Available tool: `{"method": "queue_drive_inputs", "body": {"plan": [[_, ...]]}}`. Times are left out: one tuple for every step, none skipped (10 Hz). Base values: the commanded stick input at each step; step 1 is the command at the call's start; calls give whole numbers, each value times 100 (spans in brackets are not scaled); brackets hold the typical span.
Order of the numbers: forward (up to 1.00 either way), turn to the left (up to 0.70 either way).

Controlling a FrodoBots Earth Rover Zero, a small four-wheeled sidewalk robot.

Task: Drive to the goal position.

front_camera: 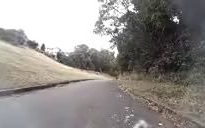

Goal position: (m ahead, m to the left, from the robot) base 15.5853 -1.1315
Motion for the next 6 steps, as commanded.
{"method": "queue_drive_inputs", "body": {"plan": [[70,0],[70,0],[70,0],[70,0],[70,0],[70,0]]}}
